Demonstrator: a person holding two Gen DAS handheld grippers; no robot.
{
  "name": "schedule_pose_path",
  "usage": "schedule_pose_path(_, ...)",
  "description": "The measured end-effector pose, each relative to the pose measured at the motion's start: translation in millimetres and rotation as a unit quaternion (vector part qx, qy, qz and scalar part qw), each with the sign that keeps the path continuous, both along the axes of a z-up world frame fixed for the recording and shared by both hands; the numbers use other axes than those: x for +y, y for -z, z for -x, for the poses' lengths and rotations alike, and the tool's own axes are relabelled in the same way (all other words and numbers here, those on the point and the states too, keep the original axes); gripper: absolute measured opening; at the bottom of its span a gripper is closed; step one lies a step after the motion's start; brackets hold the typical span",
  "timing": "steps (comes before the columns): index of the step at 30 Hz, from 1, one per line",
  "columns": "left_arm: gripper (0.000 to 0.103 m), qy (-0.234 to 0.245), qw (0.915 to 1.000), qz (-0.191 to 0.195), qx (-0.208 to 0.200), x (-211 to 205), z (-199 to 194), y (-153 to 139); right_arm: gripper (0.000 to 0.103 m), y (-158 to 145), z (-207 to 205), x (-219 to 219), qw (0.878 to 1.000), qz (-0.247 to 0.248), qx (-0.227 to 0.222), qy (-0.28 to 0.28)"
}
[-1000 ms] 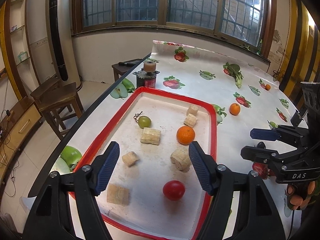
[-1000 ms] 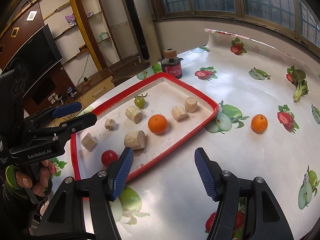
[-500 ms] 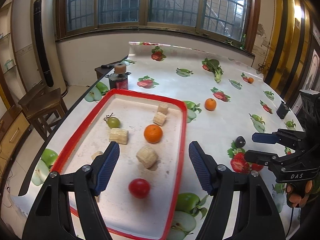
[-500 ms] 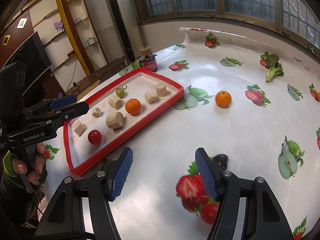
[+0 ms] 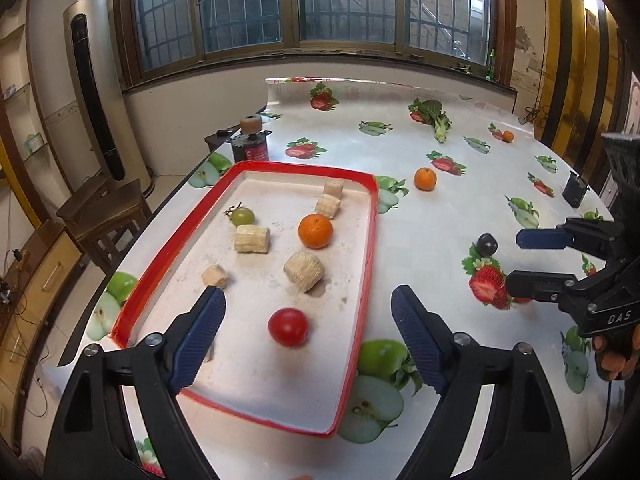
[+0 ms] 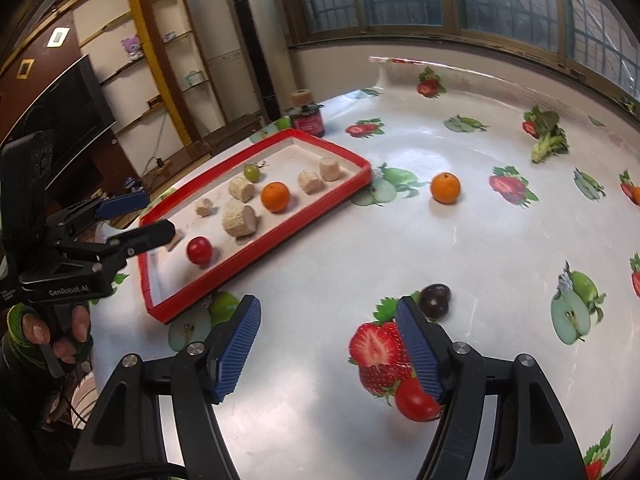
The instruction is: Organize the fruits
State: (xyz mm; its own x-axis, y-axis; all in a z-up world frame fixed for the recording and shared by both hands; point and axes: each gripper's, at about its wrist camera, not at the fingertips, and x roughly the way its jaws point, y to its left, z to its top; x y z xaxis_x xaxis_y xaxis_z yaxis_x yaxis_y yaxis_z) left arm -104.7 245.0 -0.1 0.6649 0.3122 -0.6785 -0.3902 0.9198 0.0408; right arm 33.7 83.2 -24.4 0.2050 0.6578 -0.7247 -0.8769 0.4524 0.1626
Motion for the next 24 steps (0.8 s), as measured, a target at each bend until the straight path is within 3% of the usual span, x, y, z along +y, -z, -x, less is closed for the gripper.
schedule_pose_path(7,0.085,-0.008,0.9994,-0.031,0.010,-9,17,2,0.081,-4,22,16,0.997,0.007,-0.040,-0.058)
schedule_pose_path(13,0.085,-0.008,0.9995,-0.030,0.006,-11,23,0,0.083,1,35,30,0.993,0.026,-0.064,-0.098)
schedule_pose_path(24,0.086,-0.014,0.9991,-0.040,0.011,-8,26,3,0.083,10,43,45,0.988,0.044,-0.077,-0.125)
